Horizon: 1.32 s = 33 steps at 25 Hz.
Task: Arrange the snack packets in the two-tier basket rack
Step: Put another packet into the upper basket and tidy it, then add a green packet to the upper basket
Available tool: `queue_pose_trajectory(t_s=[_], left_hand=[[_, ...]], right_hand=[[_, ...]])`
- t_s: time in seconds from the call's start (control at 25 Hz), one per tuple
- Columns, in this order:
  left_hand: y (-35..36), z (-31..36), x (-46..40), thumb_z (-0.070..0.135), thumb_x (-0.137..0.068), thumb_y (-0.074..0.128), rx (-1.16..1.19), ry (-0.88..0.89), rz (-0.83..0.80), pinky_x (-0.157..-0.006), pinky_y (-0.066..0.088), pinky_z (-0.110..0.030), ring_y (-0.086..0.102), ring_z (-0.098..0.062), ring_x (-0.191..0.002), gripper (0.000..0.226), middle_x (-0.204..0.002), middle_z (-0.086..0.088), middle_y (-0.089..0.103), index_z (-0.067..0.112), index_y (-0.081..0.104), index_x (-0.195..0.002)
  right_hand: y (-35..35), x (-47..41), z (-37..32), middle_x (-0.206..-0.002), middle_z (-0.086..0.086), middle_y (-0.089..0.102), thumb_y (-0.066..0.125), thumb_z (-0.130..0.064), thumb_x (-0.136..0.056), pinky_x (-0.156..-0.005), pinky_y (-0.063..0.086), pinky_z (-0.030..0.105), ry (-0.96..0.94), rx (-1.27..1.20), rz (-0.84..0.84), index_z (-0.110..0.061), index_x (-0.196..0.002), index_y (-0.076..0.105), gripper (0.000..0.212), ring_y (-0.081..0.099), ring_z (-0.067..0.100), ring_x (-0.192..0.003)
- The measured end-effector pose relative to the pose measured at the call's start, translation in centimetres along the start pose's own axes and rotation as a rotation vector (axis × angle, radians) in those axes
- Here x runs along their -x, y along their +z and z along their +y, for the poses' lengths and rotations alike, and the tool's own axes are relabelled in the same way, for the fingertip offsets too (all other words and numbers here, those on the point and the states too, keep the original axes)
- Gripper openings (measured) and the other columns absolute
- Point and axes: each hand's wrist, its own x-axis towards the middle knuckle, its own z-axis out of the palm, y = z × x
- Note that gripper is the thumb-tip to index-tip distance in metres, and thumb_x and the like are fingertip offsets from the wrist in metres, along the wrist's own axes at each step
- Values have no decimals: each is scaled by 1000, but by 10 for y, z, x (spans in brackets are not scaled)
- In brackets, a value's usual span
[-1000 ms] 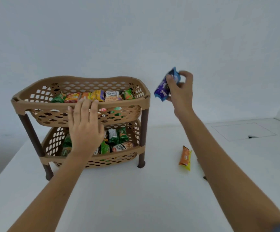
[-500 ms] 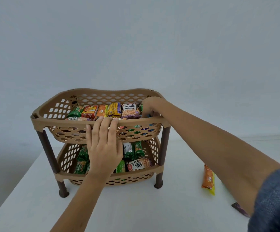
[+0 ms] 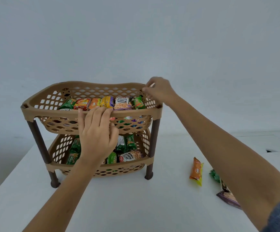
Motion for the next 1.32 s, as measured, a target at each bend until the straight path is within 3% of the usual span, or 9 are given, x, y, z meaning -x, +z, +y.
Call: queue_pose_trajectory(t_s=[0.16,0.32,0.48,0.64,0.8,0.96,1.16,1.24,1.32], left_hand=[[3,30,-33,28,-95,40,57,134,-127,-114,27,-49,66,-22,-97,37,-103,-6,73,10,69,-108],[24,53,-29,31,-97,38,5,139,-137,-113,26,-48,63,-27,-101,39,-107,-10,71,8,64,-115],[41,54,-2,28,-94,42,-120,124,-20,-115,20,-50,48,-31,-124,41,-126,-13,59,8,51,-129],[52,55,3,25,-91,46,-142,105,48,-116,17,-50,42,-29,-128,44,-130,-12,55,10,47,-132],[52,52,3,25,-91,45,-128,108,57,-116,16,-50,41,-30,-127,45,-130,-13,55,10,46,-133],[48,52,3,24,-91,44,-147,115,34,-117,17,-50,45,-32,-126,46,-130,-13,55,10,46,-134],[40,52,0,24,-91,42,-156,125,9,-114,22,-46,47,-29,-124,45,-130,-10,56,11,47,-134],[34,50,-3,23,-91,40,-147,145,-6,-112,25,-43,49,-26,-123,46,-130,-7,57,13,48,-135],[29,46,-7,22,-92,37,-116,179,-27,-110,29,-41,51,-24,-122,46,-129,-5,59,13,49,-135]], right_hand=[[-53,31,71,-78,6,71,63,-20,-82,-68,57,31,76,-236,271,-14,-85,64,7,67,15,-66],[-91,81,200,-92,9,69,63,-16,-84,-84,49,34,346,23,244,-11,-91,66,9,62,23,-87],[-102,143,316,-122,14,63,68,-14,-85,-95,43,35,665,258,-70,-6,-111,66,27,58,29,-111],[-78,170,362,-136,11,53,62,-15,-88,-95,43,32,746,409,-290,-13,-129,57,42,52,28,-121],[-61,163,378,-144,9,46,52,-9,-90,-107,38,42,715,550,-292,-14,-137,48,48,44,30,-129],[-41,166,383,-133,8,53,47,-2,-87,-100,41,44,686,635,-300,-20,-131,50,48,48,29,-121],[-51,131,324,-112,18,65,64,-15,-88,-86,52,45,508,299,155,-6,-123,50,39,61,33,-99],[-65,105,270,-103,15,68,67,-16,-85,-72,55,32,379,81,341,-5,-114,52,35,66,23,-85],[-77,79,203,-91,-2,66,70,-20,-81,-60,49,14,232,-115,448,-14,-103,55,28,63,4,-73]])
